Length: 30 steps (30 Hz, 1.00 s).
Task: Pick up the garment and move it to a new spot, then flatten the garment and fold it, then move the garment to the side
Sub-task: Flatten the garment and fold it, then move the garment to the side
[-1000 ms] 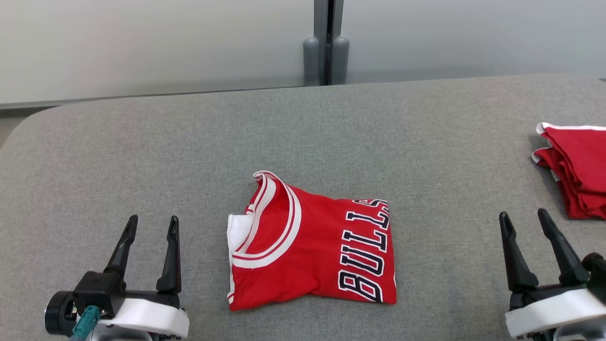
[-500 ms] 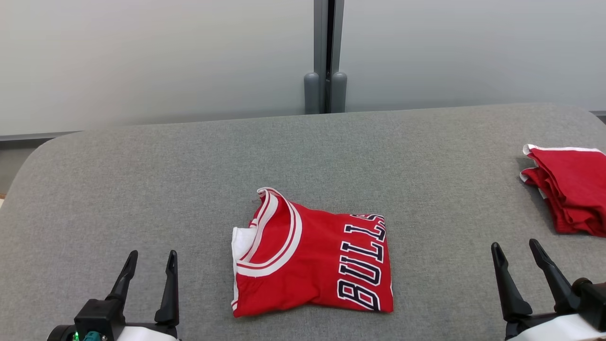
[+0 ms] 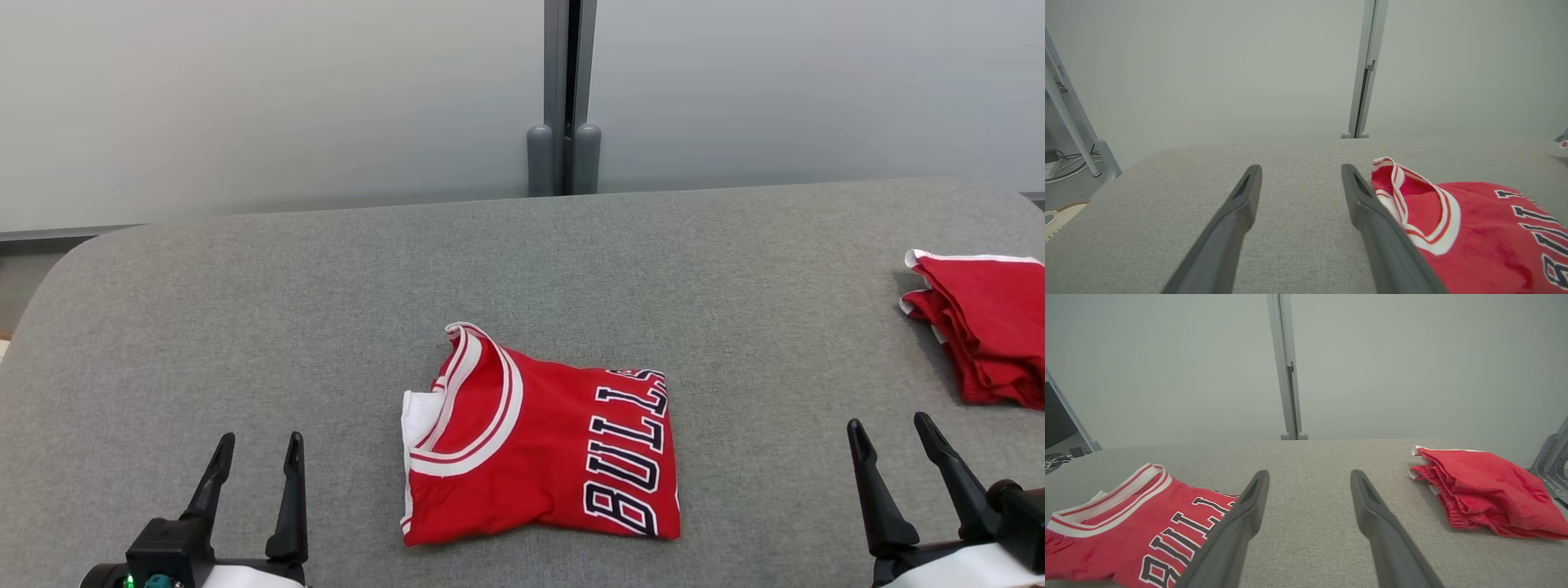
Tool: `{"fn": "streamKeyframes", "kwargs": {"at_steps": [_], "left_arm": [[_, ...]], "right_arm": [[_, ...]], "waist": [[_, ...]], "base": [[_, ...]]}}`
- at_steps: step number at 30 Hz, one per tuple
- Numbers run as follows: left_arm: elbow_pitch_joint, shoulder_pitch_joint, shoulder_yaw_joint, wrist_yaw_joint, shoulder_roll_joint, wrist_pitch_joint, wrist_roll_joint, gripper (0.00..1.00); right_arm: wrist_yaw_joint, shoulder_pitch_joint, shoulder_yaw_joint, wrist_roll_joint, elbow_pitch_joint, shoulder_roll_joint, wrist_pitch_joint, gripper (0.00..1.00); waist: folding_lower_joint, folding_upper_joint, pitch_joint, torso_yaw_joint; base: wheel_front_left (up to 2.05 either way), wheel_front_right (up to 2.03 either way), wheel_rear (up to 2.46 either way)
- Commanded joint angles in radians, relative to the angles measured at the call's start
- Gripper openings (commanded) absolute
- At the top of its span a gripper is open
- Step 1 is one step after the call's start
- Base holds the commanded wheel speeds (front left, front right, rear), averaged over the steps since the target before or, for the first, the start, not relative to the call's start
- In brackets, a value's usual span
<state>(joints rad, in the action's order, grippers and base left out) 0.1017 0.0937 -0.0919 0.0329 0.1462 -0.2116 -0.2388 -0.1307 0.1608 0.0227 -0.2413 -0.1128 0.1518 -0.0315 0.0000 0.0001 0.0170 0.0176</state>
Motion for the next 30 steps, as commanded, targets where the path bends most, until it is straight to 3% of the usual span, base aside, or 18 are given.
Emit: {"fn": "streamKeyframes", "kwargs": {"at_steps": [1,17,24,30], "left_arm": [[-0.005,-0.002,0.001,0.004,0.007,-0.001,-0.005,1.0],[-0.025,-0.046,-0.009,0.023,0.001,-0.007,-0.01,1.0],[-0.039,-0.119,-0.028,0.016,-0.017,-0.021,-0.009,1.0],[-0.025,-0.196,-0.048,0.004,-0.042,-0.043,-0.018,1.0]], "right_arm": [[0.0,0.008,-0.001,0.006,-0.006,-0.002,-0.004,1.0],[0.0,-0.005,-0.01,-0.005,0.01,-0.005,-0.027,1.0],[0.0,-0.054,0.034,-0.033,0.128,0.003,-0.023,1.0],[0.0,-0.166,0.127,-0.097,0.332,0.003,0.01,1.0]], "waist": [[0.0,-0.0001,0.001,0.001],[0.0,-0.0001,0.033,0.042],[0.0,-0.0001,0.095,0.113],[0.0,-0.0001,0.155,0.194]], "base": [[0.0,0.0,0.0],[0.0,0.0,0.0],[0.0,0.0,0.0],[0.0,0.0,0.0]]}}
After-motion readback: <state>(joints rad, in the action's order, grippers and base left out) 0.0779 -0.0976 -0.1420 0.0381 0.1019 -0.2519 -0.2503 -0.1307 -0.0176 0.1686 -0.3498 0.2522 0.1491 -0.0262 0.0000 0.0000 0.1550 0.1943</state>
